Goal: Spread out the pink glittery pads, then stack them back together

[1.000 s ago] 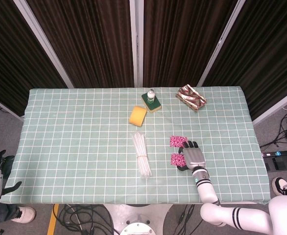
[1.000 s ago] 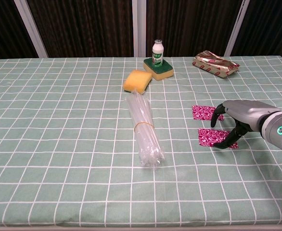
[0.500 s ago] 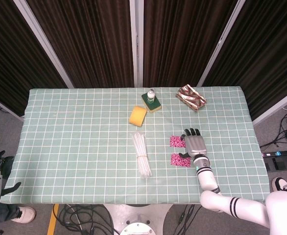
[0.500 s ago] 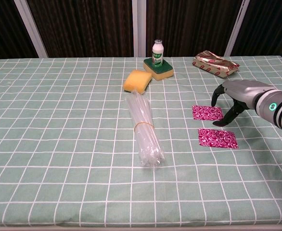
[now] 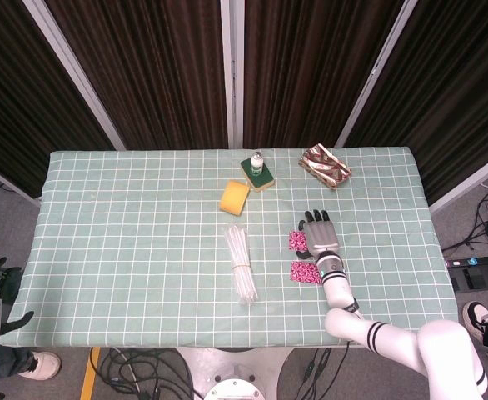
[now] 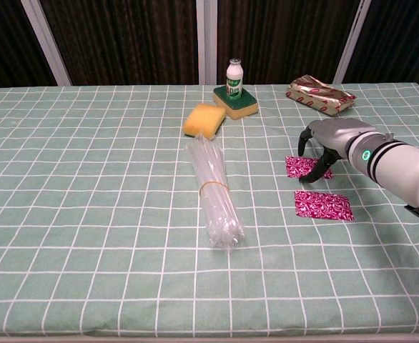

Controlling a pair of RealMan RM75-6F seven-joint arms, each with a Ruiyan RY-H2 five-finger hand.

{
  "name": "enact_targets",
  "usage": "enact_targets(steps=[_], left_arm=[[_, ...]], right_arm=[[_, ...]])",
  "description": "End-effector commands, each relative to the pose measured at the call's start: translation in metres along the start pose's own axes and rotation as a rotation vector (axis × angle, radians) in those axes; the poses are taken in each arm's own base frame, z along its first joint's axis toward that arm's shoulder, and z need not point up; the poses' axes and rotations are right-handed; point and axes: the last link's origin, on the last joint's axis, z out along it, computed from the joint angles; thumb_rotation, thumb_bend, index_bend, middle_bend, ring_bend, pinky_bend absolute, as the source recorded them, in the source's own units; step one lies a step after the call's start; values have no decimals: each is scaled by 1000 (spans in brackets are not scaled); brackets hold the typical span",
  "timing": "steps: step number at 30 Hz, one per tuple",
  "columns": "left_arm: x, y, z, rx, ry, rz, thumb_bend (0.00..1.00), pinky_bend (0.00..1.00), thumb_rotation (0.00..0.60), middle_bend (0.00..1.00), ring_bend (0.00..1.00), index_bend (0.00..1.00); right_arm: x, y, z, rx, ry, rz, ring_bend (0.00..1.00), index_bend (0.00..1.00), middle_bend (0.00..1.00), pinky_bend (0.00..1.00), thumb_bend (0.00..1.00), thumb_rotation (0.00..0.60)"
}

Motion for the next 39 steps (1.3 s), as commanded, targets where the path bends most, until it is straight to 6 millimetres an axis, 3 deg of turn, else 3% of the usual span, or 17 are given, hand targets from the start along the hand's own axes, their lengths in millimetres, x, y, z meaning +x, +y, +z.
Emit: enact_targets(steps=[1, 24, 31, 39], left_arm=[[0, 0, 0, 1, 0, 0, 126, 165, 600, 180, 153, 268], [-1, -1, 1, 3, 0, -3, 126, 165, 600, 180, 153, 268], [-1, -1, 0, 4, 0, -5, 126, 165, 600, 180, 153, 268], [-1, -1, 0, 3, 3, -7, 126, 165, 600, 180, 153, 268]], right_arm=[[0, 0, 1, 1, 1, -1, 0, 318, 81, 0, 124, 463], [-5, 2, 2, -1, -7, -20, 0, 319, 82, 0, 128, 472], [-5, 1, 1, -4, 1, -12, 0, 389, 86, 0, 222, 486], [4, 5, -2, -1, 24, 3, 0, 391, 87, 0, 237, 489]])
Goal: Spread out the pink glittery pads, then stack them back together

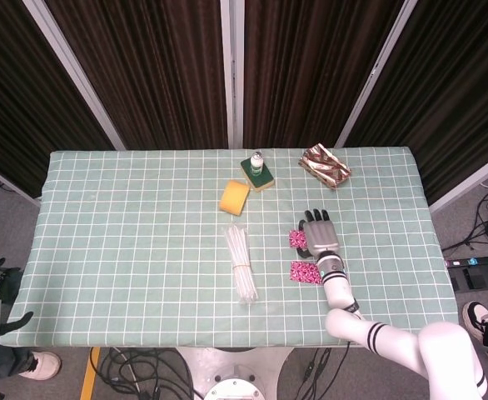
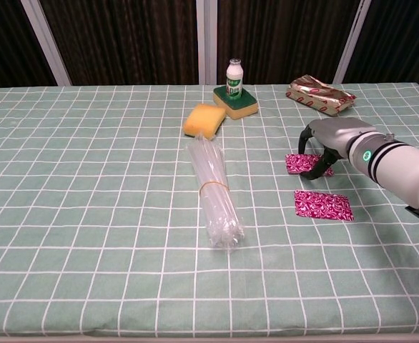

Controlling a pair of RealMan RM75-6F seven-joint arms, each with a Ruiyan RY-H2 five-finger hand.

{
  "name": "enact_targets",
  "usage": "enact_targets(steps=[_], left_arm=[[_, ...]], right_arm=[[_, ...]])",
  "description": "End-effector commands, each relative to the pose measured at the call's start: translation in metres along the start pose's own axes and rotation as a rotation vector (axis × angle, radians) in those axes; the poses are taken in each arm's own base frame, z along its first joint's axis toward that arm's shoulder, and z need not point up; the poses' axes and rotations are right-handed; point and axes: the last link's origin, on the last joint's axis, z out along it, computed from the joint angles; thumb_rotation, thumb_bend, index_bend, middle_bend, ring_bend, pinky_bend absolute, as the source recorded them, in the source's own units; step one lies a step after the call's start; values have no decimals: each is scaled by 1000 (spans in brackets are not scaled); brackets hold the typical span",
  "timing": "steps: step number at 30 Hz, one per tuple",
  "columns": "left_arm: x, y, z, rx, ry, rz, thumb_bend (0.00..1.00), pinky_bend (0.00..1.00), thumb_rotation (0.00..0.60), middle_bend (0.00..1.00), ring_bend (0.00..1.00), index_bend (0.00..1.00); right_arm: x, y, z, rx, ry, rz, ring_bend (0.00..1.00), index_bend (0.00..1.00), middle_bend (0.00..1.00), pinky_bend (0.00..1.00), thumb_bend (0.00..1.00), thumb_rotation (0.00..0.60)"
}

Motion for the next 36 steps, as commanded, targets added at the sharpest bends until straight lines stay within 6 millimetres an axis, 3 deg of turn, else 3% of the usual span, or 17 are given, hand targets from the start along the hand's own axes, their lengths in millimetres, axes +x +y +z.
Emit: enact_targets(steps=[1, 10, 20, 36], left_arm=[[0, 0, 1, -2, 0, 0, 126, 165, 600, 180, 153, 268], [-1, 1, 3, -11, 2, -3, 126, 165, 600, 180, 153, 268], [-1, 2, 4, -18, 4, -8, 127, 165, 600, 180, 153, 268], [-2, -2, 1, -8, 2, -13, 127, 165, 600, 180, 153, 268]], right_arm=[[5, 4, -2, -3, 12, 4, 0, 391, 87, 0, 238, 490], [16, 18, -27, 0, 19, 36, 0, 383, 89, 0, 239, 487], [0, 15, -65, 40, -58, 101, 0, 369, 91, 0, 238, 490], [-20, -6, -77, 72, -79, 121, 0, 345, 91, 0, 238, 466]])
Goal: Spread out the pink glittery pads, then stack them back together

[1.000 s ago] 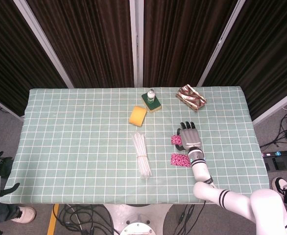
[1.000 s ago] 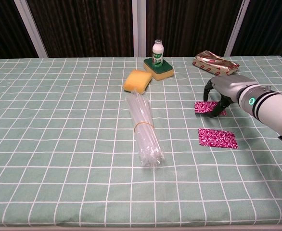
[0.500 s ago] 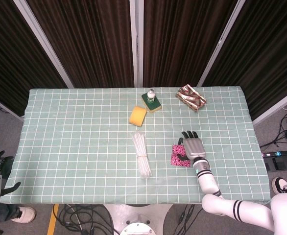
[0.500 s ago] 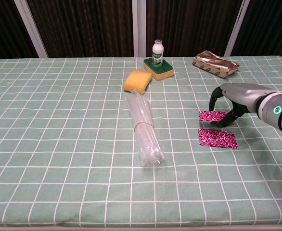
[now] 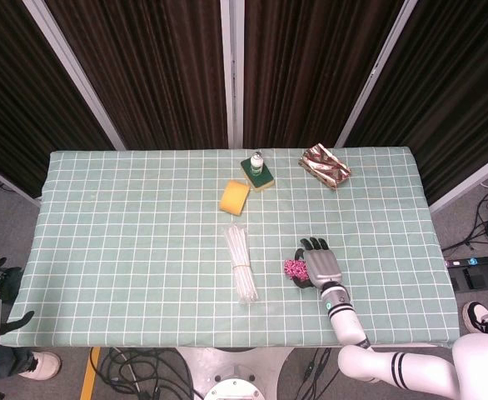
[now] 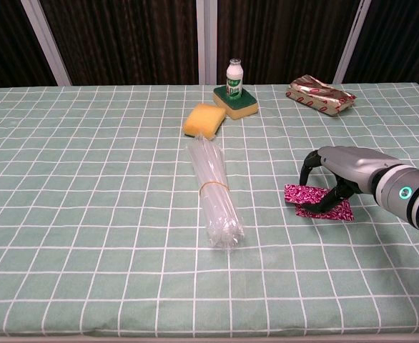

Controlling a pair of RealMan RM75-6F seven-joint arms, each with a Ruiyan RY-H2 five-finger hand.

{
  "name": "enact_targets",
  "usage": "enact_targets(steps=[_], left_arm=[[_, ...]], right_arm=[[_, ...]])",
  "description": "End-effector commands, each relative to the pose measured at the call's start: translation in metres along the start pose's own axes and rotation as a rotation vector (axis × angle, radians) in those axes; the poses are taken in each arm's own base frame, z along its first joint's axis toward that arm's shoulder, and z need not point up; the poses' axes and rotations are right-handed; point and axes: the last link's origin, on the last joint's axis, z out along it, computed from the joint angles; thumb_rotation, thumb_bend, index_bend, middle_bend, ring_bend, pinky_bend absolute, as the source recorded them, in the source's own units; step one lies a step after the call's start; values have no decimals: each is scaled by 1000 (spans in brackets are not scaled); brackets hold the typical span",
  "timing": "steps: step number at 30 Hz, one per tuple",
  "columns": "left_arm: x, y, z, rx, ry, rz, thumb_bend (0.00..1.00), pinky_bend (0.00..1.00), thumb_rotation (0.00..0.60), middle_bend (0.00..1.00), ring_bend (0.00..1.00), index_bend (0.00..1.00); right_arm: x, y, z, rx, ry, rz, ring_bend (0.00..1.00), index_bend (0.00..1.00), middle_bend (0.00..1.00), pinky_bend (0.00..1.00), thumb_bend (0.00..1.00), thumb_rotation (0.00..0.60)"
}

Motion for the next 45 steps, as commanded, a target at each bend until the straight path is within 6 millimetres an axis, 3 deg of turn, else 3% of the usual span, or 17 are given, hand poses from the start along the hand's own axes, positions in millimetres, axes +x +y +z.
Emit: enact_targets(steps=[1, 30, 45], left_arm=[[0, 0, 0, 0, -1, 0, 127, 165, 600, 180, 153, 268], [-1, 2, 1, -3, -7, 2, 127, 165, 600, 180, 153, 268], [0, 3, 0, -5, -4, 3, 126, 165, 600, 180, 153, 268]], right_arm=[[-2, 1, -1, -4, 2, -1, 0, 342, 91, 0, 238, 463], [-7, 18, -8, -7, -8, -10, 0, 320, 89, 0, 238, 438], [-7, 23, -12, 6, -2, -22, 0, 247, 89, 0, 240, 424]])
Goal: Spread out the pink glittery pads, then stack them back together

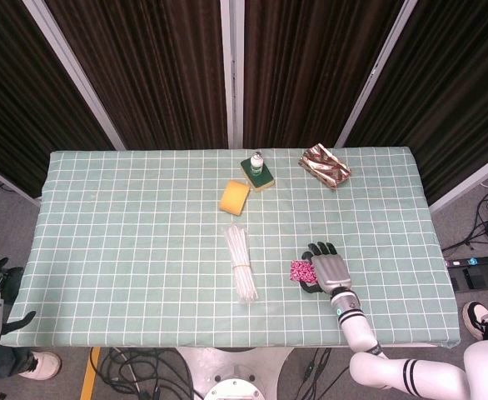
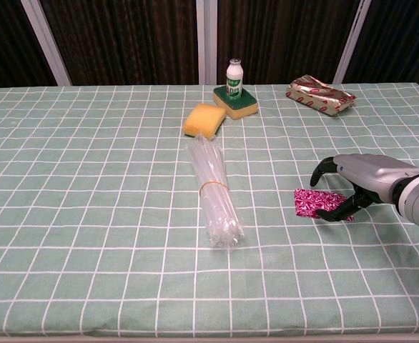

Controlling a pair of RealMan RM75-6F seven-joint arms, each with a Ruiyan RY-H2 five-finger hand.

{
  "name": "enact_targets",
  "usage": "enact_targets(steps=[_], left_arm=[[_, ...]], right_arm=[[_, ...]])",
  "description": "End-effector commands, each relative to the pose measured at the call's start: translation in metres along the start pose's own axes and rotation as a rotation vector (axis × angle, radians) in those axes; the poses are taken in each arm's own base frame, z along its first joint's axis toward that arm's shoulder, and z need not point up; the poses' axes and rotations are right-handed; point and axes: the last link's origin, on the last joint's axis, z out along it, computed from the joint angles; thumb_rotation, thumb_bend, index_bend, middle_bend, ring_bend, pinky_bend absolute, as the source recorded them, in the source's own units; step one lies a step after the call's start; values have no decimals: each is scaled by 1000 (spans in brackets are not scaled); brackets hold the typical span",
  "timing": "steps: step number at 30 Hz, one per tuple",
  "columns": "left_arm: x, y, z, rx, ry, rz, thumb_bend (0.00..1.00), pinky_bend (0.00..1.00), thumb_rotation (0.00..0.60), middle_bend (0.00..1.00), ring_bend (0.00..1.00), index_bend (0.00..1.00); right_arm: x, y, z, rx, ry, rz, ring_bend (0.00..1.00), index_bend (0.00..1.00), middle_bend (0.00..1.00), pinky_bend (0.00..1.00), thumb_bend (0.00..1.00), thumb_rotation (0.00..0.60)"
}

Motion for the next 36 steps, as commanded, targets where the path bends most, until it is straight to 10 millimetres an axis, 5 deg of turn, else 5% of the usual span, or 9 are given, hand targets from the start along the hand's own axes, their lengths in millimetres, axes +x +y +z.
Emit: enact_targets(steps=[1, 8, 19, 27, 36], left_arm=[[0, 0, 0, 1, 1, 0, 126, 165, 600, 180, 153, 268], [1, 1, 1, -5, 3, 2, 126, 165, 600, 180, 153, 268], [-1, 8, 9, -17, 2, 5, 126, 165, 600, 180, 153, 268], [1, 12, 12, -10, 21, 16, 126, 165, 600, 180, 153, 268], [1, 22, 13, -18, 40, 23, 127, 165, 600, 180, 153, 268]], right_arm=[[0, 1, -1, 1, 2, -3, 0, 244, 89, 0, 240, 425], [23, 8, -6, -9, 104, 44, 0, 230, 90, 0, 237, 424], [85, 81, -60, -100, 399, 79, 0, 40, 13, 0, 237, 425], [80, 117, -120, -99, 462, 113, 0, 14, 0, 0, 240, 416], [69, 120, -156, -14, 486, 164, 0, 14, 0, 0, 241, 419]])
